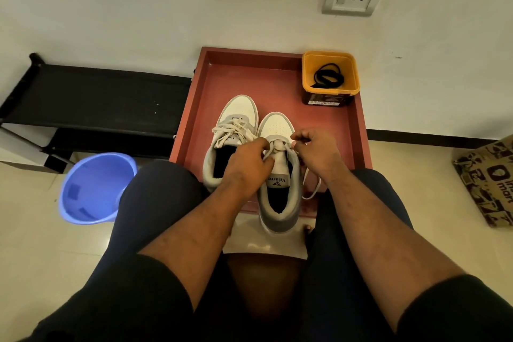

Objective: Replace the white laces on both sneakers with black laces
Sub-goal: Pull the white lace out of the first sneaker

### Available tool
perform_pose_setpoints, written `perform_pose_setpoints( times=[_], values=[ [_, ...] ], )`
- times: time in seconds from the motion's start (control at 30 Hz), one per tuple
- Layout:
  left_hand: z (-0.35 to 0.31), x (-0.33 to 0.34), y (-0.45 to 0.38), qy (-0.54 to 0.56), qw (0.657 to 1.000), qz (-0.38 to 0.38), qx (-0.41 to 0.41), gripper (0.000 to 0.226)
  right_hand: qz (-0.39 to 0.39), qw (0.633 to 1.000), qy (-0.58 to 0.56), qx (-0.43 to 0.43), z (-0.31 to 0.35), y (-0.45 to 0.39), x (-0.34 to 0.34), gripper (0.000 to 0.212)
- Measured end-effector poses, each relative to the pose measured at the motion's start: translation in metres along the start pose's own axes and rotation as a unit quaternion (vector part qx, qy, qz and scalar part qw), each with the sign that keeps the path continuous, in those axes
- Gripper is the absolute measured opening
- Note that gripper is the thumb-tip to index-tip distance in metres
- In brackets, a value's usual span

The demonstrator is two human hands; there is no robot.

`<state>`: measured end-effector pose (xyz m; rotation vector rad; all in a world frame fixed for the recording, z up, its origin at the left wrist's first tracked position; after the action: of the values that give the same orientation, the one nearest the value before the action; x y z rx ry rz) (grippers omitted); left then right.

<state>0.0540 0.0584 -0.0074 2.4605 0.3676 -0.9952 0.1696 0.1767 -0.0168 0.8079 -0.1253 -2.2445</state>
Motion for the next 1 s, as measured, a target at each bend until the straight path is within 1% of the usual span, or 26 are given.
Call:
perform_pose_setpoints(
  times=[0.07, 0.13, 0.27, 0.4, 0.47, 0.57, 0.6, 0.67, 0.7, 0.77, 0.87, 0.93, 1.0],
  values=[
    [0.003, 0.001, -0.001, 0.021, 1.000, 0.001, -0.007, 0.028, 0.018, 1.000, 0.013, -0.010, 0.000, -0.004, 0.006, 0.013],
    [0.008, 0.001, -0.004, 0.044, 0.999, -0.004, -0.013, 0.025, 0.043, 0.998, 0.032, -0.021, 0.002, -0.006, 0.013, 0.014],
    [0.015, 0.003, -0.007, 0.060, 0.998, 0.002, -0.023, 0.024, 0.048, 0.998, 0.050, -0.011, -0.004, -0.006, 0.012, 0.014],
    [0.010, 0.013, -0.007, 0.051, 0.997, 0.052, -0.005, 0.028, 0.082, 0.994, 0.062, 0.020, -0.013, -0.003, 0.012, 0.037],
    [0.007, 0.015, -0.005, 0.054, 0.997, 0.063, -0.005, 0.029, 0.092, 0.992, 0.089, 0.018, -0.013, -0.003, 0.017, 0.039],
    [0.009, 0.015, -0.005, 0.078, 0.995, 0.065, -0.020, 0.045, 0.070, 0.991, 0.111, 0.018, -0.011, -0.006, 0.016, 0.033],
    [0.010, 0.018, -0.005, 0.064, 0.994, 0.081, -0.031, 0.047, 0.064, 0.992, 0.108, 0.022, -0.013, -0.008, 0.016, 0.031],
    [0.014, 0.027, -0.004, 0.011, 0.991, 0.118, -0.063, 0.032, 0.054, 0.993, 0.106, 0.021, -0.013, -0.009, 0.015, 0.024],
    [0.017, 0.030, -0.003, -0.017, 0.988, 0.128, -0.081, 0.030, 0.046, 0.993, 0.106, 0.019, -0.011, -0.009, 0.014, 0.019],
    [0.021, 0.029, -0.002, -0.058, 0.984, 0.125, -0.111, 0.039, 0.025, 0.993, 0.111, 0.035, -0.012, -0.009, 0.009, 0.012],
    [0.022, 0.024, 0.002, -0.122, 0.975, 0.119, -0.139, 0.048, 0.012, 0.981, 0.159, 0.107, -0.021, -0.006, -0.002, 0.018],
    [0.016, 0.018, 0.003, -0.149, 0.975, 0.104, -0.124, 0.049, 0.021, 0.976, 0.180, 0.121, -0.025, -0.006, -0.003, 0.022],
    [0.003, 0.014, 0.001, -0.154, 0.983, 0.072, -0.073, 0.042, 0.036, 0.979, 0.159, 0.122, -0.029, -0.007, -0.002, 0.023]
  ],
)
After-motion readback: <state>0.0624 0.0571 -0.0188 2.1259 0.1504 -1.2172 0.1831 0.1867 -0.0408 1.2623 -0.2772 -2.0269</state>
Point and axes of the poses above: each hand's wrist, its own y-axis away from the middle knuckle, its own x-axis out of the palm, z = x × y, the point moved 10 cm from there along -y, towards the middle knuckle, and after that the axes turned 11 degrees about z, right-handed, at the moved point
